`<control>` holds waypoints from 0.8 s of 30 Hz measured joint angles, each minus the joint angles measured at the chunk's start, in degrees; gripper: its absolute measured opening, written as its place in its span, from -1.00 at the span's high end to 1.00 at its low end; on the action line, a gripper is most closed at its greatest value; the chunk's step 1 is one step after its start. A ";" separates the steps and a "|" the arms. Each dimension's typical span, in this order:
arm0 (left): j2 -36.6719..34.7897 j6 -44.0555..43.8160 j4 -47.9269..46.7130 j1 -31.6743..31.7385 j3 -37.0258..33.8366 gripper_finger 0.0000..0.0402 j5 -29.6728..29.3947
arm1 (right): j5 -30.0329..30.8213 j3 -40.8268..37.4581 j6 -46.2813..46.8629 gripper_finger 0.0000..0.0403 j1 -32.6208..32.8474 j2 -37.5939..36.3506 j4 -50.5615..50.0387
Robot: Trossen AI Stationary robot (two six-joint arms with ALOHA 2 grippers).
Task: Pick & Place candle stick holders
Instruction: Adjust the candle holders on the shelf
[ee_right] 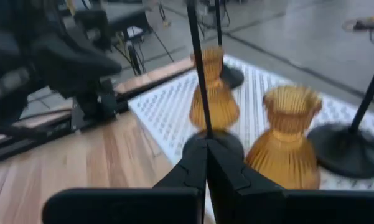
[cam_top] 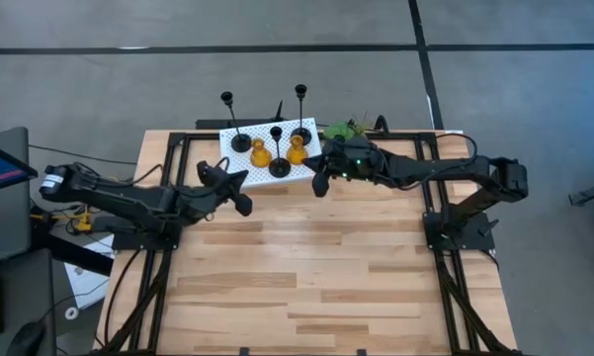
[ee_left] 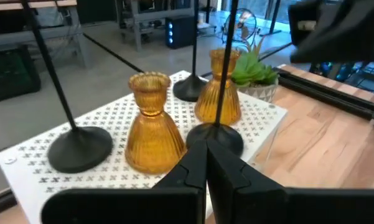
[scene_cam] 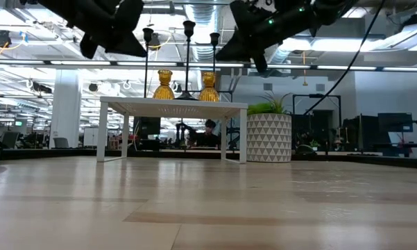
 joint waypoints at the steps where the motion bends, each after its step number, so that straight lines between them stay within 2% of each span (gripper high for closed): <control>1: 0.85 -0.36 0.58 0.00 0.00 0.98 -0.18 | -0.08 -0.02 -0.58 1.00 -0.36 0.00 0.98; 12: 8.15 -3.10 6.06 0.02 0.00 0.99 -2.67 | -4.46 -0.07 -1.67 1.00 0.09 1.06 4.08; 17: 8.54 -2.88 6.32 0.02 0.00 0.99 -6.30 | -4.60 -0.26 -1.69 1.00 1.33 3.34 6.52; 19: 8.54 -2.58 6.34 0.02 0.00 0.99 -6.78 | -5.54 0.39 -1.30 1.00 1.35 4.97 9.98; 24: 8.54 -2.49 6.48 0.02 0.00 0.99 -7.02 | -7.55 1.62 0.08 1.00 1.64 10.17 9.32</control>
